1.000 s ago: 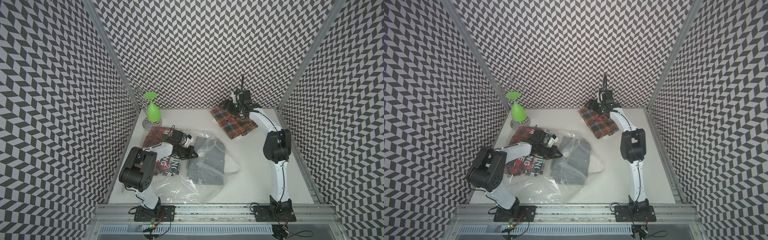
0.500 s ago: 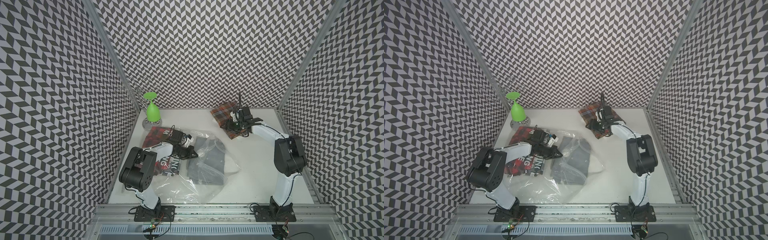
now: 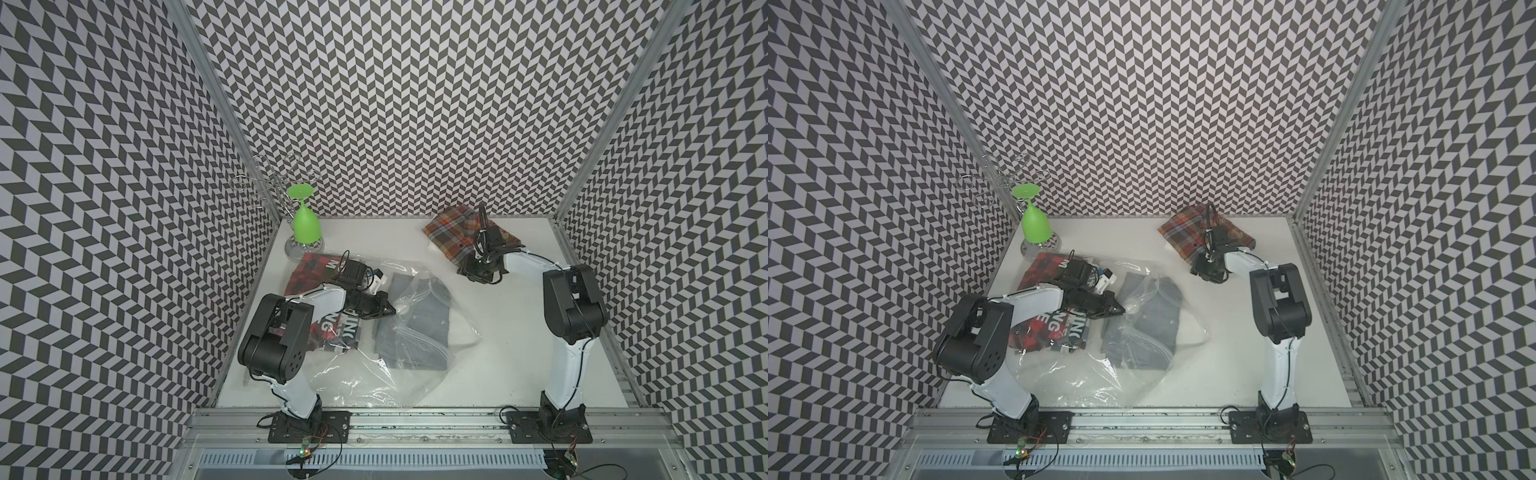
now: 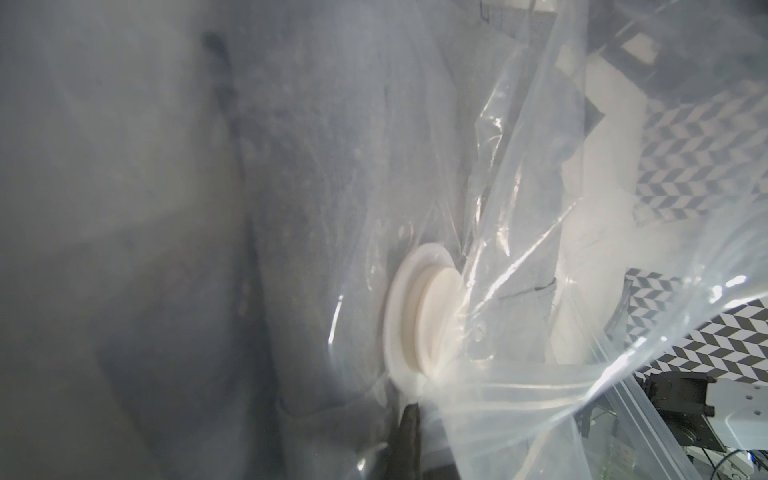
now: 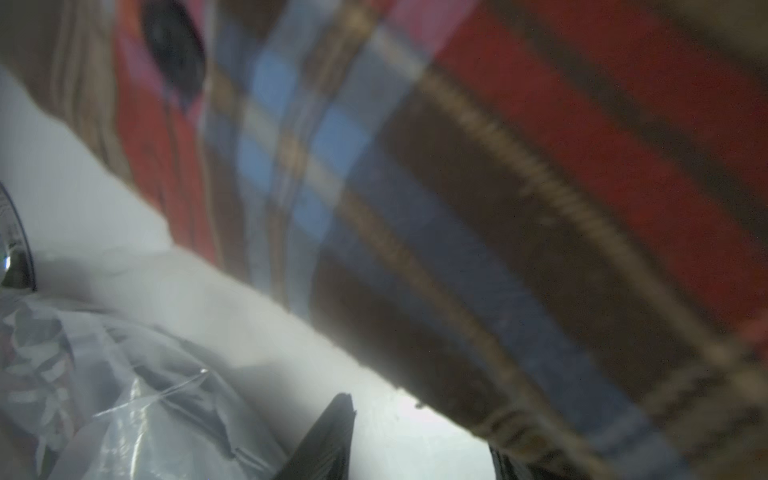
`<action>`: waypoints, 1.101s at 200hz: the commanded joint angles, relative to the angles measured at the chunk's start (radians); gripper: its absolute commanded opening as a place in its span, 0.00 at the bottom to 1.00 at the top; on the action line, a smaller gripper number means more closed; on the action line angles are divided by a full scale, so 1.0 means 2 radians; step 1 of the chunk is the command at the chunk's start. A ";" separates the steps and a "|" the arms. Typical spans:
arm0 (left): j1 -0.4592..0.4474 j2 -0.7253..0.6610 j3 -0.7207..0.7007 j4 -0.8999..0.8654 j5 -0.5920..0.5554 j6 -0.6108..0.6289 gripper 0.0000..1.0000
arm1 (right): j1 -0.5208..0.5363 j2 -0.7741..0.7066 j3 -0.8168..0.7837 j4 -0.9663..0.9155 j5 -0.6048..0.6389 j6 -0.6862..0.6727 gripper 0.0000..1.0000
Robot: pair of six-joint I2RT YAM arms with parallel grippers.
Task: Take the shirt out of the vacuum bag
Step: Adjust the shirt at the center of the board.
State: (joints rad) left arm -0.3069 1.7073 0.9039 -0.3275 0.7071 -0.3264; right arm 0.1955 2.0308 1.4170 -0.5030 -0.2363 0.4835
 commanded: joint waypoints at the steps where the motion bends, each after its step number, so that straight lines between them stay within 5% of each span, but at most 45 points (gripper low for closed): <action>1: 0.003 -0.009 0.011 -0.020 -0.021 0.001 0.00 | -0.034 -0.015 -0.003 -0.017 0.055 -0.025 0.54; 122: -0.024 -0.017 0.024 -0.023 -0.016 -0.013 0.00 | -0.101 -0.007 0.056 -0.040 0.107 -0.078 0.65; 220: -0.071 -0.059 0.057 -0.008 0.011 -0.065 0.00 | -0.114 -0.243 -0.069 -0.038 -0.107 -0.114 0.76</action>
State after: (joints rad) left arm -0.4294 1.6211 0.9924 -0.3595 0.7044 -0.4221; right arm -0.0311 1.6718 1.3430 -0.5888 -0.2726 0.2939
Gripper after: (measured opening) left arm 0.053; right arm 0.760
